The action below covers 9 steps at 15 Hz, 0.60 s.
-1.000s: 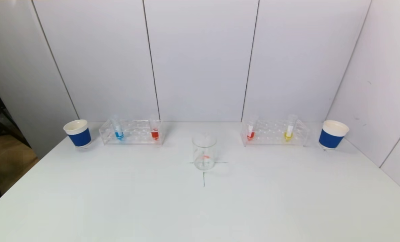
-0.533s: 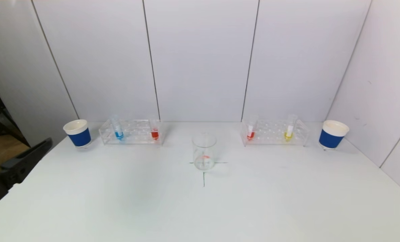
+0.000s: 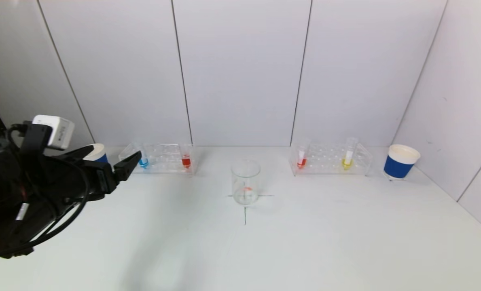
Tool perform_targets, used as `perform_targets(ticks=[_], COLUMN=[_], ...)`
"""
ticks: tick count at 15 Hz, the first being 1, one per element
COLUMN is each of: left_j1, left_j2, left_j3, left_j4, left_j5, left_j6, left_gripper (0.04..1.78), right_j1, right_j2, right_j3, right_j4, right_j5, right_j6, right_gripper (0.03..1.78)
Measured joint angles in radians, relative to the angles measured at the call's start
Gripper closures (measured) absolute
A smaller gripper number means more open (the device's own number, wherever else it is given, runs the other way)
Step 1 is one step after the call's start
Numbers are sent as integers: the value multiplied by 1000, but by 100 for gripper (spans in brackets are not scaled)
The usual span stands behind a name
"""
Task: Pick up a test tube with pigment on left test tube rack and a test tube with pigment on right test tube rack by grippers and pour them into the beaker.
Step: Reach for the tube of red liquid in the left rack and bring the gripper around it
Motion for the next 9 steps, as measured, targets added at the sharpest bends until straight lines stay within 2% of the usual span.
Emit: perform_targets(ticks=[5,9], left_j1=[-113,-157], left_j2=[350,553], left_j3=[-69,-202], left_j4=[-340,-426], left_j5=[142,185], left_j6=[2,0], left_gripper=[6,6], right_j1=[0,0], right_j2=[0,0], right_j3=[0,0], right_j4=[1,1], right_j5=[0,0], right_j6=[0,0], right_gripper=[10,10])
